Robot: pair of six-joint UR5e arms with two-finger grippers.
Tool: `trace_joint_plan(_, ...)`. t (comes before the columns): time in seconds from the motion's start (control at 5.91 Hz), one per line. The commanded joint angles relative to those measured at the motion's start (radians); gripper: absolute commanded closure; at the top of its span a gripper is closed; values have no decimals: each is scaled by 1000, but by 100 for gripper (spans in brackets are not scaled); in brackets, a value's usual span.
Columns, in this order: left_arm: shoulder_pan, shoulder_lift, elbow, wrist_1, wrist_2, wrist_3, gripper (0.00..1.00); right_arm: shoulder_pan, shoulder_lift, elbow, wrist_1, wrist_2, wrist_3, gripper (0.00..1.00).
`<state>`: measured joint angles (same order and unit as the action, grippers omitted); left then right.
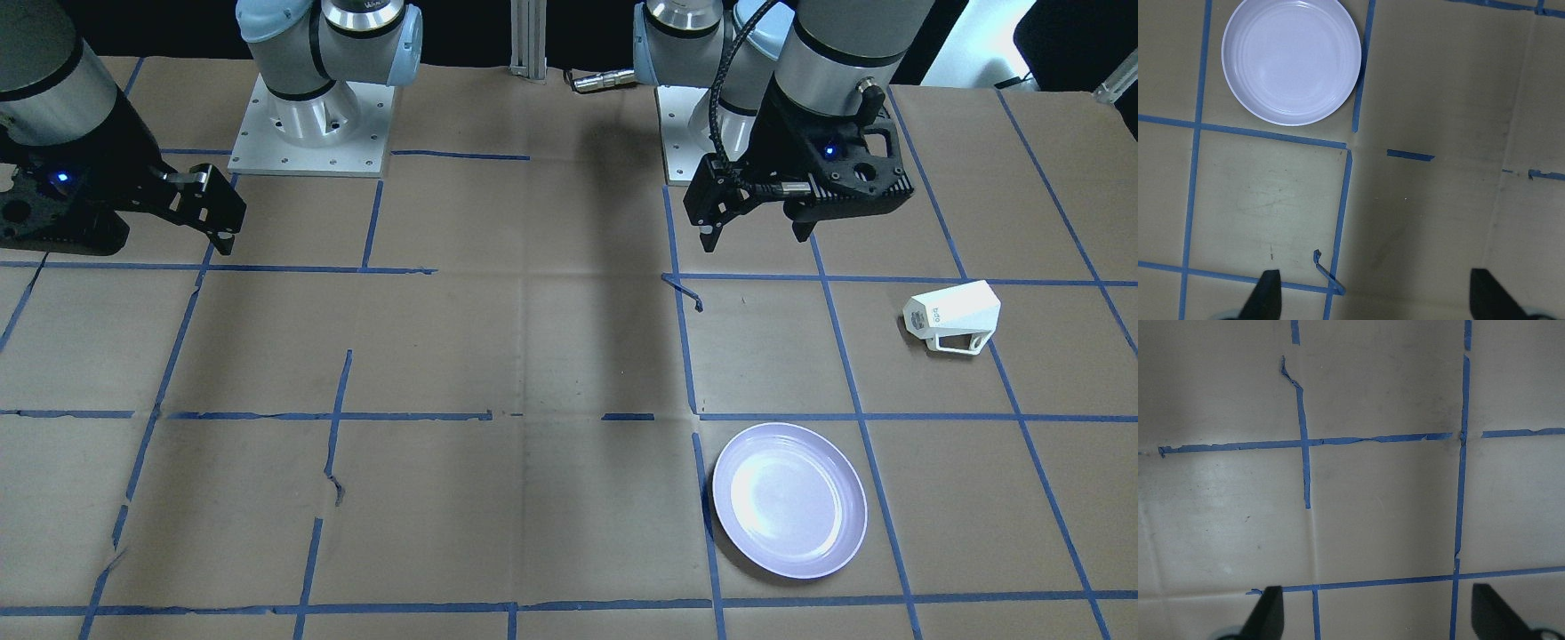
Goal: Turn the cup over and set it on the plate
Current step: 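Move the left gripper from above the plate toward the white mug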
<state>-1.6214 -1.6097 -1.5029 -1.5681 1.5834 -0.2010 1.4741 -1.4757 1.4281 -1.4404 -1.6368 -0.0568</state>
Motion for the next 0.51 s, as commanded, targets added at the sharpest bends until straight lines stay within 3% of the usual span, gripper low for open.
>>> trace_joint_plan(0.0, 0, -1, 0, -1, 0, 2, 2, 0, 0, 0, 0, 0, 0, 0)
trace_joint_plan(0.34, 17, 33, -20, -4, 1, 12, 1, 0, 0, 0, -2, 0, 0, 0)
